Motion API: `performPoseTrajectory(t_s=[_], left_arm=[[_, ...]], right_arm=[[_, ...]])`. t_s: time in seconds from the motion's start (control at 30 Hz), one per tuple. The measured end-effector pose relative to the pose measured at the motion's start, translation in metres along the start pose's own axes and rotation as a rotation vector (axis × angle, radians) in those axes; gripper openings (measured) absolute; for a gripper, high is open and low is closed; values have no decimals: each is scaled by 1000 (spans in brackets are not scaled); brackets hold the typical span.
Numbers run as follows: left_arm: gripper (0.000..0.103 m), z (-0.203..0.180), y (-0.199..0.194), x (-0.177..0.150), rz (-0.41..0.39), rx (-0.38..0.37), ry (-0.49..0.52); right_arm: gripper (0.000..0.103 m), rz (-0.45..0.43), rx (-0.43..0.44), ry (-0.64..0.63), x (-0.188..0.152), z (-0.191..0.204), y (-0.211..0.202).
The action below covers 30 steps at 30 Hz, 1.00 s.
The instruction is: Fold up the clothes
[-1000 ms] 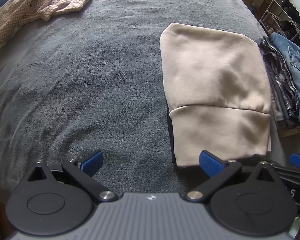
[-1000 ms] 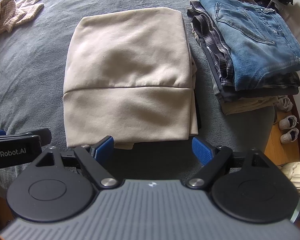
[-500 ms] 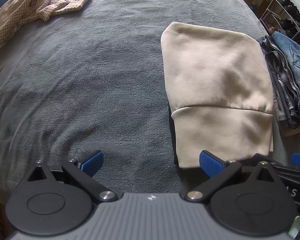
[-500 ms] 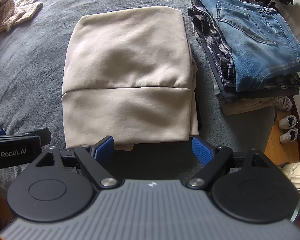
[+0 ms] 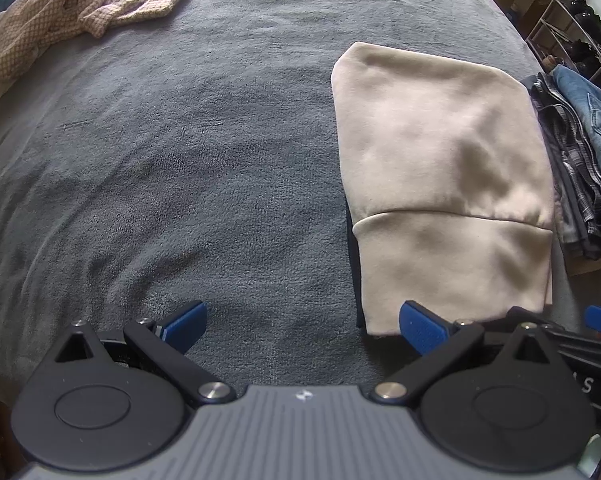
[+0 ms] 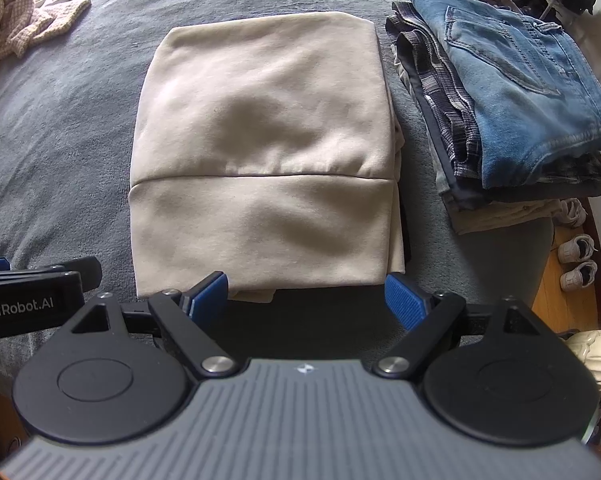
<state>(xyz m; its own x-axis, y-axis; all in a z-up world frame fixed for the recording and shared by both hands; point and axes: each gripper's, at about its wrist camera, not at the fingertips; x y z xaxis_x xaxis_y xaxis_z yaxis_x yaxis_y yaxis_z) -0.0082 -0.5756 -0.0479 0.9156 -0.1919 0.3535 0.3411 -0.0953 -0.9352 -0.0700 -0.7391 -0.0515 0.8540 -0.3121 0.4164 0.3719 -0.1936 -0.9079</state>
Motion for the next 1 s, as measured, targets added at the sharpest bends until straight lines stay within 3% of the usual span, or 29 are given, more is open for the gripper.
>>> performPoseTrajectory(t_s=[1.0], left_arm=[[103,1,-1,1,-3,11,17]], right_arm=[[86,6,-3,0,-2,4,1]])
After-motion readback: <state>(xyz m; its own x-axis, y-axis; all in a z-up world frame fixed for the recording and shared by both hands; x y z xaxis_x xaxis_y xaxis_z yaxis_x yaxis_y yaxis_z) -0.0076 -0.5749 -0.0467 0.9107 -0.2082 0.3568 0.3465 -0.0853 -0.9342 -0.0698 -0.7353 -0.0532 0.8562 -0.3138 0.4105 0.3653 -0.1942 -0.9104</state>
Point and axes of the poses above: each gripper's, at about its wrist camera, not at the fingertips, and y roughly the way its jaws point, z to its left, x to its top, and after that the axes turned 7 degrees about -z, right-handed
